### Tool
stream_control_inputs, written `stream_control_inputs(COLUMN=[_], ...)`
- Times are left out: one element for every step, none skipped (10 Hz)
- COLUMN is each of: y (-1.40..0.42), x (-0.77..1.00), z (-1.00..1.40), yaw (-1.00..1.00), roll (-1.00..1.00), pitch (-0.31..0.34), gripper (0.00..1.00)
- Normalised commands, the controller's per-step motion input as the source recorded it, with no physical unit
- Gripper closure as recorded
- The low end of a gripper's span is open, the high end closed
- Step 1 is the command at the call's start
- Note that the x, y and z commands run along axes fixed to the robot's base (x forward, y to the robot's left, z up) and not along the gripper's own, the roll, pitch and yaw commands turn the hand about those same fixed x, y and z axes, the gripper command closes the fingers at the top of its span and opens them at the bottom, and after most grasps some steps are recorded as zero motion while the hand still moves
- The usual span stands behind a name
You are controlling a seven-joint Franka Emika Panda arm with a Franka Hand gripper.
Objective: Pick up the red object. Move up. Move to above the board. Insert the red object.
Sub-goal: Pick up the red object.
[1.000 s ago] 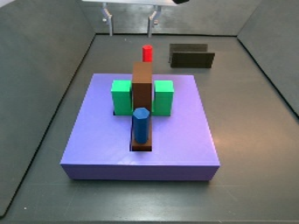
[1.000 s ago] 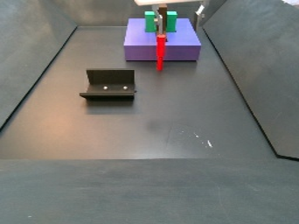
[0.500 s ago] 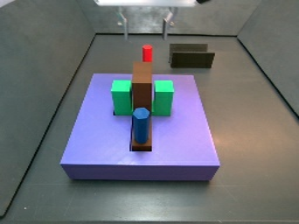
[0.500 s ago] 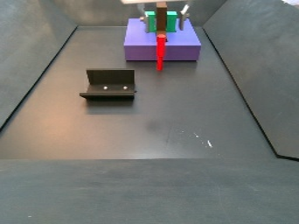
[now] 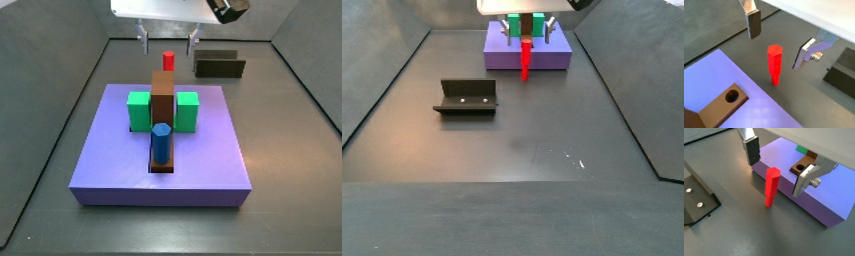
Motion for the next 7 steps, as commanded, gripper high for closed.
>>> stream_control_inputs(y=[-0.09, -0.13, -0.08, 0.0, 0.18, 0.15, 0.0], x=[0.06, 0.11, 0.13, 0.13, 0.04, 0.02, 0.0], z=[-0.22, -0.33, -0.41, -0.38, -0.11, -0.04, -0.04], yaw=[-0.27, -0.19, -0.17, -0.17, -0.27, -0.23, -0.13], roll=[0.0, 0.0, 0.0, 0.0, 0.04, 0.09, 0.2], pitch=[-0.05, -0.069, -0.084, -0.043, 0.0, 0.0, 0.0], gripper=[0.0, 0.0, 0.0, 0.0, 0.0, 0.0, 0.0])
